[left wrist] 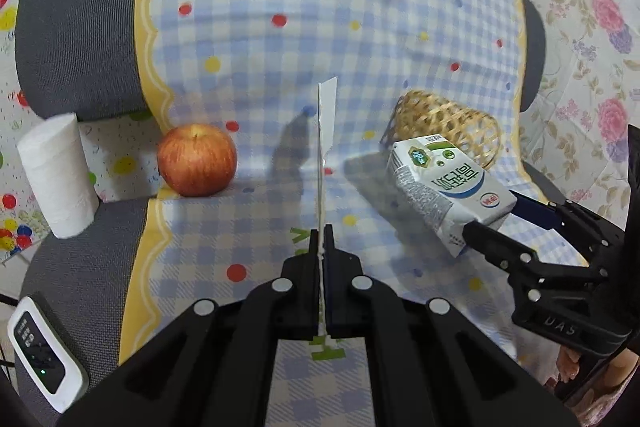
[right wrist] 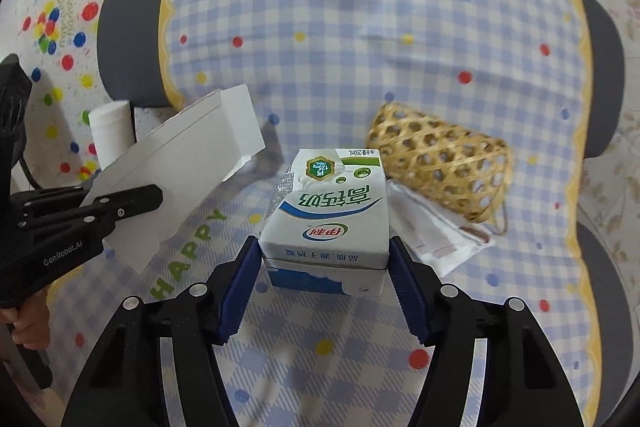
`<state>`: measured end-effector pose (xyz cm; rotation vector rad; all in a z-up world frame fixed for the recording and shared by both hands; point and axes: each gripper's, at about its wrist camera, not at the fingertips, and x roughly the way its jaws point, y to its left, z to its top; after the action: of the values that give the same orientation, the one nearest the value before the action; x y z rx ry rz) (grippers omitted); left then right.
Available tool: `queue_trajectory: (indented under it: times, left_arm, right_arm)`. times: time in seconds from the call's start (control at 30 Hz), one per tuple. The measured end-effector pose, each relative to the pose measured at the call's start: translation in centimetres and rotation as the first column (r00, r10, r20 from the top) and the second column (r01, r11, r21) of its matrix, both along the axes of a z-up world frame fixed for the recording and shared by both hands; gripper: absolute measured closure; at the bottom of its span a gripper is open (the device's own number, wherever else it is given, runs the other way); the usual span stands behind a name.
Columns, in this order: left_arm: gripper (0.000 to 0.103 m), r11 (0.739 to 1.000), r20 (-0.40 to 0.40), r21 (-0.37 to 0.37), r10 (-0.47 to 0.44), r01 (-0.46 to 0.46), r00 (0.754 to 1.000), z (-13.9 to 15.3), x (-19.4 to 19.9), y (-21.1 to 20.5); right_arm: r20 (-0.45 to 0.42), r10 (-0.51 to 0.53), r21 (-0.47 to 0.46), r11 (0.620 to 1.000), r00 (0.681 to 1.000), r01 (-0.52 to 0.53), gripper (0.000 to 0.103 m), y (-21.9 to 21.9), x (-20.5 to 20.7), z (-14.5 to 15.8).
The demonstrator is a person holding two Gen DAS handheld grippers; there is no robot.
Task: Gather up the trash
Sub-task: 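Carry the white paper and milk carton over the bin with both grippers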
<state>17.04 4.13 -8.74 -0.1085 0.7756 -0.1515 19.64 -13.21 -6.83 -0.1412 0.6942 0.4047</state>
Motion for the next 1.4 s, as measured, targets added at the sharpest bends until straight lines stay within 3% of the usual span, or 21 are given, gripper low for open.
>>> queue_trajectory:
  times: [0.5, 0.9, 1.13, 1.4]
  left_arm:
    - [0.103, 0.99, 0.073, 0.008, -0.139, 0.139, 0.988, 3.2, -4.6, -6.4]
    - [0.103, 0.952, 0.09, 0.017, -0.307, 0.307, 0.947, 3.4, -10.0, -14.4]
    - [0.103, 0.901, 0.099, 0.006, -0.433, 0.435, 0.896, 3.2, -14.4, -19.2]
    - [0.103, 0.801, 0.074, 0.001, -0.597, 0.598, 0.799, 1.6, -19.2, -25.7]
  right_arm:
    - [0.098, -0.168, 0.111, 0.981, 0.981, 0.157, 0.038, -7.7, -8.2, 4.2]
    - [0.097, -0.35, 0.129, 0.932, 0.932, 0.337, 0.038, -15.3, -16.8, 3.6]
    - [0.099, -0.459, 0.109, 0.887, 0.883, 0.448, 0.038, -19.4, -23.1, 3.3]
    - [0.061, -0.61, 0.084, 0.792, 0.79, 0.604, 0.038, -24.6, -30.3, 1.2]
